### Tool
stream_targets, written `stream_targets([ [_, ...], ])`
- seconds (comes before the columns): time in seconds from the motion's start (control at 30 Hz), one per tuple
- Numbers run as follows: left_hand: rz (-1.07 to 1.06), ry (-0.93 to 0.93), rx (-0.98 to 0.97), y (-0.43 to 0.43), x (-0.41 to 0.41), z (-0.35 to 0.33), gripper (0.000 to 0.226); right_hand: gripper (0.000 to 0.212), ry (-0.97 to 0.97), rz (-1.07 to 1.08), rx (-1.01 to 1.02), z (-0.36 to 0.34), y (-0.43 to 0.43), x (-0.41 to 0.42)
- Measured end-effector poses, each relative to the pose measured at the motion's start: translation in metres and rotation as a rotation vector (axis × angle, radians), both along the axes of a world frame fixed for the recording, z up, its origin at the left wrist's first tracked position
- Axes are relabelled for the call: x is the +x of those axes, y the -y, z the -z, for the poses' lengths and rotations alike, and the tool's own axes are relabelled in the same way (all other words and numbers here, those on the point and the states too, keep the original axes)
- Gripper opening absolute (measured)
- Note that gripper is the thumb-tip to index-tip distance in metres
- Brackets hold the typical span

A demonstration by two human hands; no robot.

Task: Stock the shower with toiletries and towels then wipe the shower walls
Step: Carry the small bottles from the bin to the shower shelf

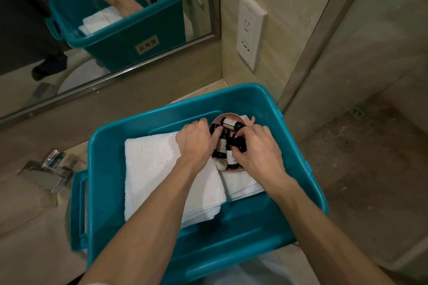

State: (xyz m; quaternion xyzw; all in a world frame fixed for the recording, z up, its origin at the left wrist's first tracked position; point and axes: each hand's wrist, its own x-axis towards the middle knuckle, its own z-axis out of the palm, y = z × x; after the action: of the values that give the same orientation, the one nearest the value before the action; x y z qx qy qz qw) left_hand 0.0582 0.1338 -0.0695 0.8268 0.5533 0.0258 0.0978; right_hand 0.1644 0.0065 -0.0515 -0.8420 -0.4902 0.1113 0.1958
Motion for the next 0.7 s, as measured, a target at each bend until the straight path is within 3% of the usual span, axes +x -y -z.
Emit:
stream_targets([
  [0.23, 0.039, 0.088, 0.046, 0.005, -0.006, -0.007, 0.028, 0.021, -0.062, 0.028, 0.059, -0.001, 0.001, 0.001],
  [0.37, 0.212, -0.019, 0.032, 0.003, 0.001, -0.019, 0.03, 0.021, -0.069, 0.026, 0.056, -0.004, 0.0, 0.0],
  [0.5, 0.256, -0.166, -0.139, 0.007, 0.017, -0.032, 0.041, 0.021, -0.059, 0.035, 0.036, -0.004, -0.001, 0.001],
  [0.7, 0.22, -0.058, -0.364, -0.002, 0.009, -0.042, 0.056, 0.017, -0.047, 0.026, 0.042, -0.005, -0.001, -0.001],
])
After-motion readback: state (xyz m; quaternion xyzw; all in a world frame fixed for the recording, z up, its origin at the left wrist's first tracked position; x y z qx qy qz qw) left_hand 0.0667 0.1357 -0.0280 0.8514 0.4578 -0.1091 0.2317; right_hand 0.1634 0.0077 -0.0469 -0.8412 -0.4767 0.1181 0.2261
